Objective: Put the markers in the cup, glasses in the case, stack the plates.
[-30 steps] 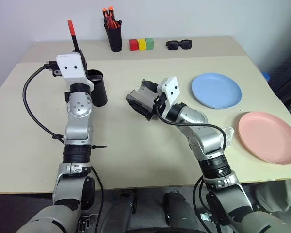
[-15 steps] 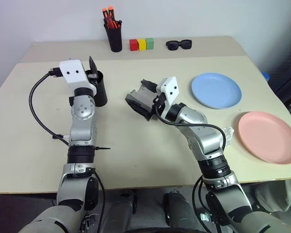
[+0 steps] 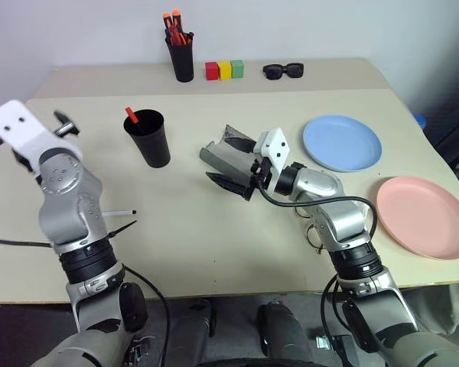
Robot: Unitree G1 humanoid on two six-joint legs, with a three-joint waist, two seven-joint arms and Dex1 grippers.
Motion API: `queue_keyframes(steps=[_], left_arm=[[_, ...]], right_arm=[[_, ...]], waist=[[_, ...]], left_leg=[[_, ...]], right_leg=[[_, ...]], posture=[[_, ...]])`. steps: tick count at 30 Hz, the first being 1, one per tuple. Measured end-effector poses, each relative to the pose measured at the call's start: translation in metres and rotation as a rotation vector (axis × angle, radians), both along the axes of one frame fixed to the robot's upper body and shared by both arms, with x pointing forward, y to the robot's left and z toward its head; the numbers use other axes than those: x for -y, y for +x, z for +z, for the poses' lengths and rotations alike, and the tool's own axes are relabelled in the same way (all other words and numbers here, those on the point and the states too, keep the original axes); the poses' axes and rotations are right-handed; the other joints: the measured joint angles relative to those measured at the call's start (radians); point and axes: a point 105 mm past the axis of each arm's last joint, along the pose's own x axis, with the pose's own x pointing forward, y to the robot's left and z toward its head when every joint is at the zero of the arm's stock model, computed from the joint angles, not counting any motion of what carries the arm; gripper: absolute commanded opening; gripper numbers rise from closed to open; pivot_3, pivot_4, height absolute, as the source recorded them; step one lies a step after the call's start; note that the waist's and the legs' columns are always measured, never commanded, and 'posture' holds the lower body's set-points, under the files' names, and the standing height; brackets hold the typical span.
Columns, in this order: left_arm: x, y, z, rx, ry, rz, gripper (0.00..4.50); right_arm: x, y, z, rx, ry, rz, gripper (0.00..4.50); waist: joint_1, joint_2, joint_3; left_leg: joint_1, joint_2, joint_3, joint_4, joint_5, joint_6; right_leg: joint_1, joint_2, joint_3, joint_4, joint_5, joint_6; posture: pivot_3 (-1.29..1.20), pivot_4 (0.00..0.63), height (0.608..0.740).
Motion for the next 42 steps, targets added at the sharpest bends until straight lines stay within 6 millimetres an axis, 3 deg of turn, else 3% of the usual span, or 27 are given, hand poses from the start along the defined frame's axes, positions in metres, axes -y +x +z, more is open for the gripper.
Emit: queue_keyframes(steps=[4,8,17,25,28,35,39,42], left_arm=[[0.021,-0.015,-0.044,-0.201,-0.25,0.019,4.45],[0.054,-0.023,-0.07,-0.351,-0.428,-0.025,4.45],[0.045,-0.044,-0.073,-0.456,-0.578,0.122,4.45],[0.044,-0.044,-0.096,-0.502,-0.697,0.124,4.45],[0.043,-0.042,-0.097,-0.489,-0.706,0.127,3.63],[0.041,-0.038,-0.098,-0.465,-0.71,0.132,0.19],[0.04,-0.033,-0.095,-0.433,-0.694,0.122,0.03],[0.032,-0.016,-0.071,-0.284,-0.534,0.065,0.03]], right_arm=[[0.0,-0.01,-0.007,-0.013,-0.058,0.096,4.5],[0.004,-0.017,-0.011,-0.026,-0.1,0.165,4.5],[0.014,-0.023,-0.02,-0.057,-0.166,0.216,4.5],[0.017,-0.029,-0.028,-0.079,-0.169,0.221,4.5],[0.017,-0.029,-0.031,-0.086,-0.167,0.216,4.5],[0.017,-0.03,-0.032,-0.092,-0.163,0.21,4.5],[0.017,-0.03,-0.032,-0.088,-0.161,0.211,4.5],[0.014,-0.028,-0.03,-0.084,-0.143,0.197,4.5]], waist=[[0.002,-0.001,0.0],[-0.001,-0.002,0.001],[0.002,-0.003,0.001],[0.002,-0.004,0.002],[0.003,-0.004,0.002],[0.007,-0.004,0.002],[0.006,-0.004,0.002],[0.003,-0.005,0.002]], left_leg=[[0.0,0.0,0.0,0.001,0.0,0.0],[0.0,0.0,0.001,0.001,-0.001,-0.002],[0.0,0.006,0.002,0.001,-0.003,-0.007],[0.0,0.006,0.002,0.001,-0.004,-0.007],[0.0,0.006,0.002,0.001,-0.004,-0.007],[0.0,0.006,0.001,0.002,-0.004,-0.008],[0.0,0.006,0.001,0.002,-0.003,-0.008],[0.0,0.006,0.002,0.002,-0.003,-0.008]], right_leg=[[0.002,0.001,-0.001,-0.001,0.0,0.0],[0.002,0.001,-0.002,-0.001,0.0,0.001],[0.001,0.007,-0.001,-0.002,0.0,0.0],[0.001,0.007,-0.001,-0.002,0.001,-0.001],[0.001,0.007,-0.001,-0.002,0.001,-0.001],[0.002,0.007,-0.001,-0.002,0.001,-0.001],[0.001,0.007,-0.001,-0.002,0.001,-0.001],[0.001,0.007,0.0,-0.002,0.001,-0.001]], posture=[[0.0,0.15,0.74],[0.0,0.15,0.74],[0.0,0.15,0.74],[0.0,0.15,0.74],[0.0,0.15,0.74],[0.0,0.15,0.74],[0.0,0.15,0.74],[0.0,0.15,0.74]])
